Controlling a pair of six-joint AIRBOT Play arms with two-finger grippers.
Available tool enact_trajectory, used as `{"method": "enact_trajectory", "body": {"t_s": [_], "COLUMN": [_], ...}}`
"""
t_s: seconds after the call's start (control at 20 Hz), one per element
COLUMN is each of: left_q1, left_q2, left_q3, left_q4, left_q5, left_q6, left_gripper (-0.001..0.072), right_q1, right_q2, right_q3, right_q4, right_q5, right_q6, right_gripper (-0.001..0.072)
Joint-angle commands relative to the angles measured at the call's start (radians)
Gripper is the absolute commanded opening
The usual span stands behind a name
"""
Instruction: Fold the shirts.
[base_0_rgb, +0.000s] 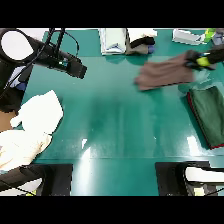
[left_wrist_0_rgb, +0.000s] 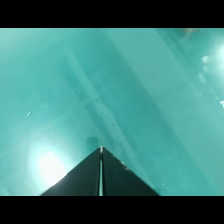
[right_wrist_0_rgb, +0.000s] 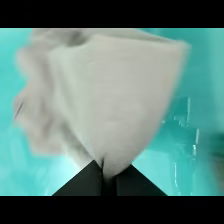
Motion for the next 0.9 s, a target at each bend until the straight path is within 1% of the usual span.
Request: {"method": "enact_trajectory", "body": {"t_s": [0.0, 0.15, 0.35, 0.55, 0.7, 0.85], "left_q1": [-0.008, -0.008, -0.008, -0.008, -0.008, -0.008], "left_q2": [0.000, 0.000, 0.000, 0.000, 0.000, 0.000], "left_q3": [0.001, 0.001, 0.001, 0.001, 0.001, 0.001], "left_q4": [-0.013, -0.013, -0.013, -0.028, -0.035, -0.035], "left_q5": [0.001, 0.001, 0.000, 0.000, -0.001, -0.002], "left_q6": [0.000, -0.003, -0.008, -0.008, -0.007, -0.007], "left_gripper": [0.0025, 0.0025, 0.0025, 0.0025, 0.0025, 0.0025], "right_q1": [-0.214, -0.296, -0.325, -0.325, -0.326, -0.355], "right_q2": [0.048, 0.048, 0.055, 0.055, 0.056, 0.058], "right_q3": [0.000, 0.000, 0.006, 0.171, 0.325, 0.415], "right_q4": [-0.008, -0.008, -0.001, 0.072, 0.067, 0.034], "right_q5": [0.058, 0.072, 0.031, 0.003, 0.062, 0.191], "right_q6": [-0.002, -0.019, -0.026, -0.026, -0.026, -0.027], "right_gripper": [0.0016, 0.0016, 0.0016, 0.0016, 0.0016, 0.0016]}}
